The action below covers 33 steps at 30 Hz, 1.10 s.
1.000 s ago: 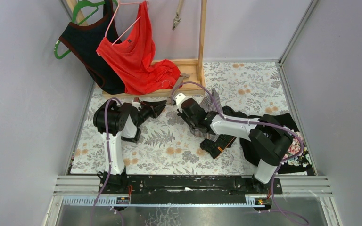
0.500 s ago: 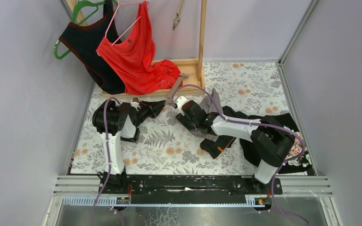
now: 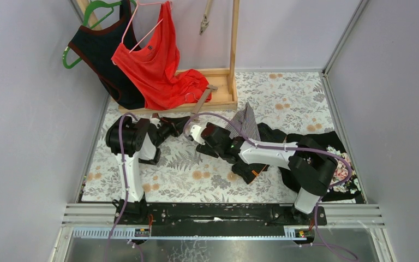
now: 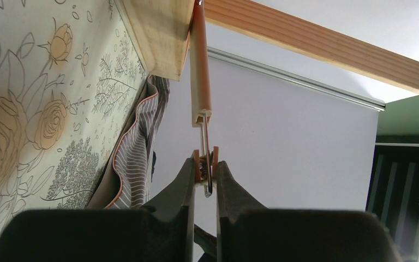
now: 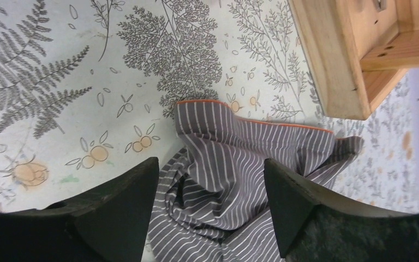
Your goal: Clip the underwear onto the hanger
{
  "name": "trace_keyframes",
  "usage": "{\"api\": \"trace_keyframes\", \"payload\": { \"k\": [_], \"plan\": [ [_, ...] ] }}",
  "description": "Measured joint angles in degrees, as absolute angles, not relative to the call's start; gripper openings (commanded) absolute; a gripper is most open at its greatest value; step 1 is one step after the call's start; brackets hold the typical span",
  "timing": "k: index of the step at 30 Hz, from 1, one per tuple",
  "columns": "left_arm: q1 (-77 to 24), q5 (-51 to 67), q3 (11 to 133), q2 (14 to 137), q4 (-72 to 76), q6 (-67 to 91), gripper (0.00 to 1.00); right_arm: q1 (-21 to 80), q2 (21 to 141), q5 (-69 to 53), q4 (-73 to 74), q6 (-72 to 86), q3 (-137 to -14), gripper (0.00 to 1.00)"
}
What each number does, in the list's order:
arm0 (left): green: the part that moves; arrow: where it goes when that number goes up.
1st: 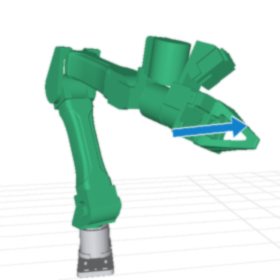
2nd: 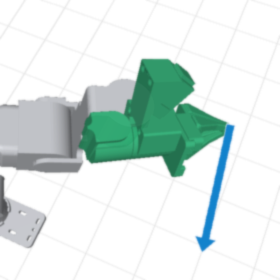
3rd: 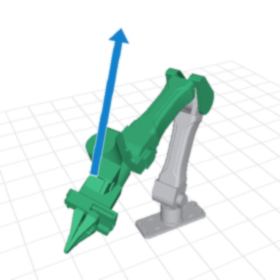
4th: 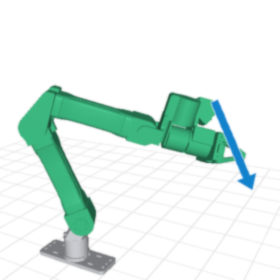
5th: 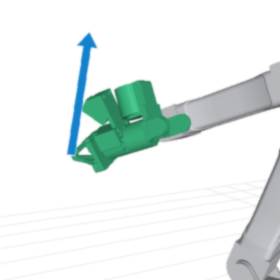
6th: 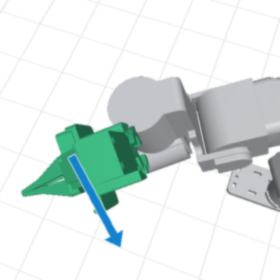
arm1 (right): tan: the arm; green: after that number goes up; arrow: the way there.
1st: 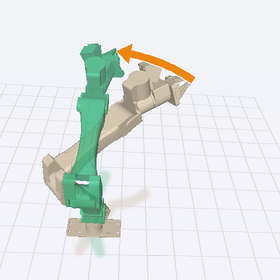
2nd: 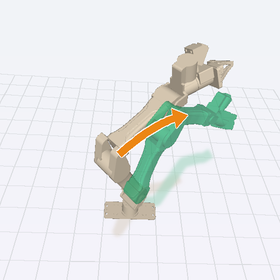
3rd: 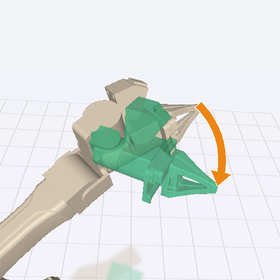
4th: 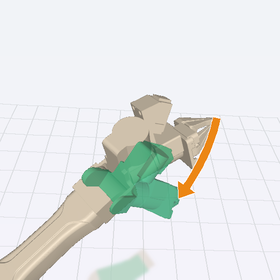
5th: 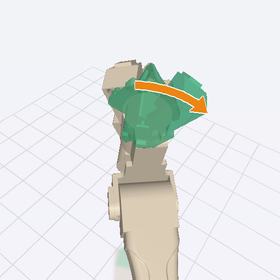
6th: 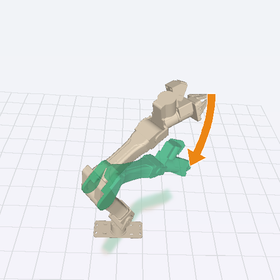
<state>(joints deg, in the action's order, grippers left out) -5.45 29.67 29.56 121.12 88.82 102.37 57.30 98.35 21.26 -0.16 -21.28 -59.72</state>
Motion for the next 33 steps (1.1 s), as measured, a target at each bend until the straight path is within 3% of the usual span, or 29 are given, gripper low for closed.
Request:
{"api": "trace_keyframes", "payload": {
  "k": [6, 20, 33],
  "plan": [
    [-4.9, 30.4, 29.6, 121.3, 88.8, 102.4, 0.0, 57.5, 102.8, 23.4, 1.0, -26.6, -63.2, 0.83],
    [-4.1, 31.2, 30.5, 122.8, 89.1, 102.4, 0.0, 58.0, 110.0, 26.6, 4.9, -33.2, -66.0, 0.83],
    [-4.0, 31.2, 30.6, 123.0, 89.2, 102.4, 0.0, 58.2, 114.1, 33.2, -3.5, -37.8, -66.3, 0.7]
  ]
}}
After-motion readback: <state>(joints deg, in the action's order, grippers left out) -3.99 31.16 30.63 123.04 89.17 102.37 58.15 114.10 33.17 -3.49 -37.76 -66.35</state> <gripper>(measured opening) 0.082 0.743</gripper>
